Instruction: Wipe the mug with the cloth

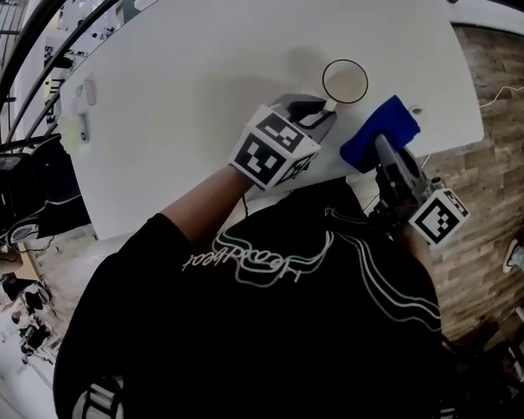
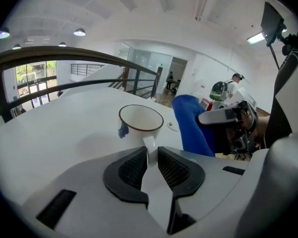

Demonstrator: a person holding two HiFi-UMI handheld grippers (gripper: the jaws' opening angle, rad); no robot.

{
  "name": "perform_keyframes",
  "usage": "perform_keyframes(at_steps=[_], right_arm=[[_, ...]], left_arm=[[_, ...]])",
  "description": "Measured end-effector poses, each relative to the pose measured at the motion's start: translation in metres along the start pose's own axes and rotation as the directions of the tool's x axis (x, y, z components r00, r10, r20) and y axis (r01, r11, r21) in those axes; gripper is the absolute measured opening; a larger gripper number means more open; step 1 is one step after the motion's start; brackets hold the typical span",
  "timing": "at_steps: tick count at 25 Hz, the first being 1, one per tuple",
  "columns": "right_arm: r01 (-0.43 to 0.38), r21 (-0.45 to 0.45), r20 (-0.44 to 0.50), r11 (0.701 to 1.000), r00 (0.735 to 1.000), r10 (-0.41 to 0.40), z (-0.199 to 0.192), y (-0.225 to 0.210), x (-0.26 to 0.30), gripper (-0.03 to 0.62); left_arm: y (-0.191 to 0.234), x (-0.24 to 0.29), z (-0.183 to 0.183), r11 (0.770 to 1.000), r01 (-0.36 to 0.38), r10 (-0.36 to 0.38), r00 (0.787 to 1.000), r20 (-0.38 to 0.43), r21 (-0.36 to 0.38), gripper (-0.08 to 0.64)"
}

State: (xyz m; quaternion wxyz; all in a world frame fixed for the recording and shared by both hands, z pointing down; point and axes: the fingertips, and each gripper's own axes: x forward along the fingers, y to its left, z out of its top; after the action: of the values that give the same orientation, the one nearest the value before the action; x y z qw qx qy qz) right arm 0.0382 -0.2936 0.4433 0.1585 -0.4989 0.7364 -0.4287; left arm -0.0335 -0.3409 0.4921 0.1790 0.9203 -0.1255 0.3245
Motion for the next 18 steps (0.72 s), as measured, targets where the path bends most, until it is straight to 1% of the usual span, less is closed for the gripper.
perform_keyframes(at_steps=[4,7,9,12,18], right_arm=[[0.010,0.045,0.046,0.999,0.999,-0.013,0.009,-0.005,0.004,0.057],[0.010,0.027,0.050,1.000,0.999,-0.011,0.011,-0.004,0.012,0.057],[0.018,0.033,0.065,0.999,0.998,-0.020,0.014,-0.008,0.016,0.057],[0.031,0.084,0.096,0.996,0.995,-0.039,0.019,-0.015,0.020,0.057],[0.043,0.171,0.132,0.984,0.989,-0.066,0.019,-0.028,0.024,0.057]], left_arm=[[-0.011,0.004,0.000,0.999,0.041,-0.041,0.999,-0.002,-0.036,0.075],[-0.014,0.006,0.000,0.996,0.065,-0.065,0.998,0.002,-0.058,0.075],[-0.018,0.008,0.001,0.994,0.084,-0.084,0.996,0.000,-0.069,0.075],[-0.024,0.011,0.002,0.990,0.111,-0.111,0.994,-0.001,-0.085,0.075],[-0.026,0.015,0.003,0.988,0.126,-0.126,0.992,-0.003,-0.089,0.075]])
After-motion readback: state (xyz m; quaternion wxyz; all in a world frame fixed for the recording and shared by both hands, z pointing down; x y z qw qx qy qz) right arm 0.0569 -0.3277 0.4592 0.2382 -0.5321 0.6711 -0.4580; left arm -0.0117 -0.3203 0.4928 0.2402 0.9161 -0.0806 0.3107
